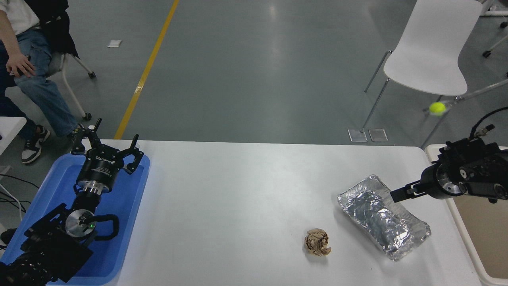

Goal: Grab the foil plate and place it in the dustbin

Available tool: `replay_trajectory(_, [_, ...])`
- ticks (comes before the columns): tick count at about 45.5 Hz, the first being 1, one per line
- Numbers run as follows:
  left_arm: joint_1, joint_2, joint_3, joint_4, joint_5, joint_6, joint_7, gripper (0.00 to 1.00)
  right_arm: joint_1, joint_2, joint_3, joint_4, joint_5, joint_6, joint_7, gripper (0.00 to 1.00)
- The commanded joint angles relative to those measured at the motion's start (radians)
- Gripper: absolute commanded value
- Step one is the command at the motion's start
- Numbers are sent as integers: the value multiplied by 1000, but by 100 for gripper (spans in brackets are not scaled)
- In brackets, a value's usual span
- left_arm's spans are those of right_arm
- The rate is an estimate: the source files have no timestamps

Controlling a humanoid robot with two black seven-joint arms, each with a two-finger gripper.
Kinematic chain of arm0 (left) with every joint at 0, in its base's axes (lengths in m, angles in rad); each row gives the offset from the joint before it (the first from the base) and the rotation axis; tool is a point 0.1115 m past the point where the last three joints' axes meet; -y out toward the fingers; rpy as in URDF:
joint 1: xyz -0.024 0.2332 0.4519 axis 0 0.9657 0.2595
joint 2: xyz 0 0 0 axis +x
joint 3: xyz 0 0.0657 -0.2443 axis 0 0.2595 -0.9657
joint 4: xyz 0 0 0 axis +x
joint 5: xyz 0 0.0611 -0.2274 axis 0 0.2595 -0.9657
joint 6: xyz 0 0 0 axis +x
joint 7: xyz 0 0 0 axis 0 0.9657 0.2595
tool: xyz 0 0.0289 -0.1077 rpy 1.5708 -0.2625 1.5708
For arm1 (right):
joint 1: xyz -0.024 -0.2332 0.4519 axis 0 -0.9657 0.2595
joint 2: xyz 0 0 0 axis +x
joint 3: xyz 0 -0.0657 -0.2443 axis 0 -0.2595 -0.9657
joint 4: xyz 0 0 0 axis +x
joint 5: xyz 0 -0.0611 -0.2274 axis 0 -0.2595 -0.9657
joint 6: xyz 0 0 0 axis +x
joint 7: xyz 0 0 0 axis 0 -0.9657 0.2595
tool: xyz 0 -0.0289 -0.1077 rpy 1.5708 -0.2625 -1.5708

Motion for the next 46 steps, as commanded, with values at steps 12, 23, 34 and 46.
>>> replay_trajectory(12, [0,0,0,0,0,0,-1,100,-175,59,24,-167,-4,-65,0,98])
replay_trajectory(23, [0,0,0,0,0,0,-1,100,-224,66,22,-173,-4,-136,0,86])
replay_trajectory(34, [0,0,0,0,0,0,1,100,-228,66,12,-175,-2,-142,-1,49])
replay_trajectory(46, [0,0,0,0,0,0,-1,100,-228,66,10,-175,1,-143,-1,27])
